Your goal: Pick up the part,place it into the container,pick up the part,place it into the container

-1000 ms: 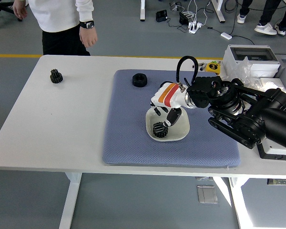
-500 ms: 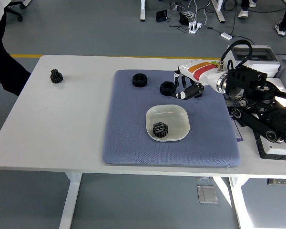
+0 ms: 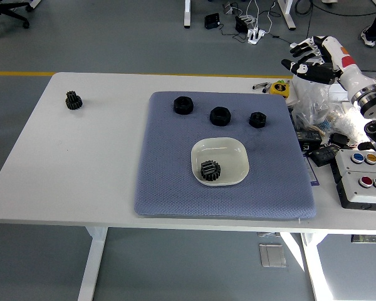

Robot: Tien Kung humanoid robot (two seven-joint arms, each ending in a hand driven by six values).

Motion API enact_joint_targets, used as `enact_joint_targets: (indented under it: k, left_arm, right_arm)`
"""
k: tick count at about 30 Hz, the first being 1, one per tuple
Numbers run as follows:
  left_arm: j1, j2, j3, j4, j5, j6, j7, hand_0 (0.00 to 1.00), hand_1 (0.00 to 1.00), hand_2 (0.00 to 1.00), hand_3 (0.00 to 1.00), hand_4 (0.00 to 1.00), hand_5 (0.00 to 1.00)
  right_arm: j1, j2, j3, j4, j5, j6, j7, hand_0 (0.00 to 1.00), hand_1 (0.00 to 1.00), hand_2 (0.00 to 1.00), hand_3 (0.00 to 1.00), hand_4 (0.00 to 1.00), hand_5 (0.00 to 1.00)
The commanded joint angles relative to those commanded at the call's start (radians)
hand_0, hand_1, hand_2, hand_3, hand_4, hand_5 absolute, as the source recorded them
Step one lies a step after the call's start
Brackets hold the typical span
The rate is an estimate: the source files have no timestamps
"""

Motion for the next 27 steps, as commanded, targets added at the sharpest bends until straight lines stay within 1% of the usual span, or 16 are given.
enact_joint_targets:
  k: [2,3,5,8,9,12,14,15,17,18,20,21,23,26,27]
  left_arm:
    - [0.001,-0.001,0.0,0.001,-0.002,0.0,0.0,0.632,0.632,0.615,0.559,0.621,0.543]
    - [0.003,-0.003,0.001,0.001,-0.004,0.0,-0.001,0.631,0.631,0.615,0.559,0.62,0.544]
    - [0.005,-0.004,0.001,0.001,-0.006,0.0,-0.001,0.631,0.631,0.615,0.559,0.62,0.544]
    - [0.008,-0.006,0.0,0.001,-0.005,-0.001,0.001,0.631,0.631,0.615,0.559,0.62,0.544]
    - [0.009,-0.007,0.0,0.001,-0.003,-0.002,0.002,0.63,0.631,0.615,0.559,0.619,0.545]
    - [0.011,-0.008,0.0,0.001,-0.002,-0.002,0.003,0.63,0.631,0.615,0.559,0.619,0.545]
    - [0.012,-0.009,0.0,0.001,-0.004,-0.002,0.003,0.63,0.631,0.615,0.559,0.619,0.545]
    - [0.012,-0.01,0.0,0.001,-0.005,-0.001,0.003,0.63,0.632,0.615,0.559,0.619,0.545]
    - [0.012,-0.01,0.0,0.001,-0.005,-0.001,0.003,0.63,0.632,0.615,0.559,0.619,0.545]
    - [0.011,-0.01,0.003,0.001,-0.007,-0.001,0.002,0.63,0.632,0.615,0.559,0.619,0.545]
    - [0.011,-0.01,0.003,0.001,-0.007,-0.001,0.002,0.63,0.632,0.615,0.559,0.619,0.545]
    - [0.011,-0.01,0.004,0.001,-0.007,-0.001,0.001,0.63,0.631,0.614,0.559,0.618,0.544]
    - [0.011,-0.01,0.005,0.001,-0.008,-0.001,0.001,0.63,0.631,0.614,0.559,0.618,0.544]
    - [0.011,-0.012,0.006,0.002,-0.011,0.001,-0.001,0.63,0.631,0.614,0.559,0.618,0.544]
    - [0.011,-0.012,0.006,0.002,-0.011,0.001,-0.001,0.63,0.631,0.616,0.559,0.618,0.545]
  right_arm:
    - [-0.03,-0.02,0.037,0.01,0.085,0.014,0.014,0.496,0.616,0.687,0.644,0.998,0.689]
    - [-0.052,-0.032,0.063,0.013,0.13,0.027,0.022,0.662,0.7,0.755,0.804,0.998,0.766]
    - [-0.08,-0.046,0.095,0.011,0.208,0.043,0.031,0.662,0.7,0.755,0.804,0.998,0.766]
    - [-0.117,-0.061,0.133,-0.004,0.338,0.082,0.04,0.662,0.7,0.755,0.804,0.998,0.766]
    - [-0.129,-0.066,0.144,-0.009,0.377,0.097,0.044,0.985,0.868,0.886,0.968,0.998,0.998]
    - [-0.162,-0.082,0.169,-0.014,0.507,0.128,0.05,0.985,0.868,0.886,0.968,0.998,0.998]
    - [-0.192,-0.095,0.188,-0.007,0.592,0.159,0.048,0.985,0.868,0.886,0.968,0.998,0.998]
    - [-0.205,-0.1,0.198,-0.005,0.631,0.177,0.041,0.939,0.856,0.875,0.946,0.998,0.998]
    - [-0.227,-0.105,0.218,-0.004,0.705,0.21,0.023,0.939,0.856,0.875,0.946,0.998,0.998]
    - [-0.249,-0.11,0.243,0.004,0.701,0.223,0.007,0.939,0.856,0.875,0.946,0.998,0.998]
    - [-0.277,-0.116,0.272,0.019,0.67,0.229,-0.012,0.939,0.856,0.875,0.946,0.998,0.998]
    - [-0.293,-0.12,0.287,0.033,0.651,0.228,-0.02,0.855,0.828,0.836,0.891,0.998,0.998]
    - [-0.327,-0.125,0.317,0.063,0.597,0.221,-0.031,0.855,0.828,0.836,0.891,0.998,0.998]
    - [-0.402,-0.123,0.382,0.132,0.506,0.192,-0.038,0.855,0.828,0.836,0.891,0.998,0.998]
    - [-0.416,-0.122,0.393,0.145,0.485,0.187,-0.04,0.835,0.818,0.828,0.877,0.998,0.998]
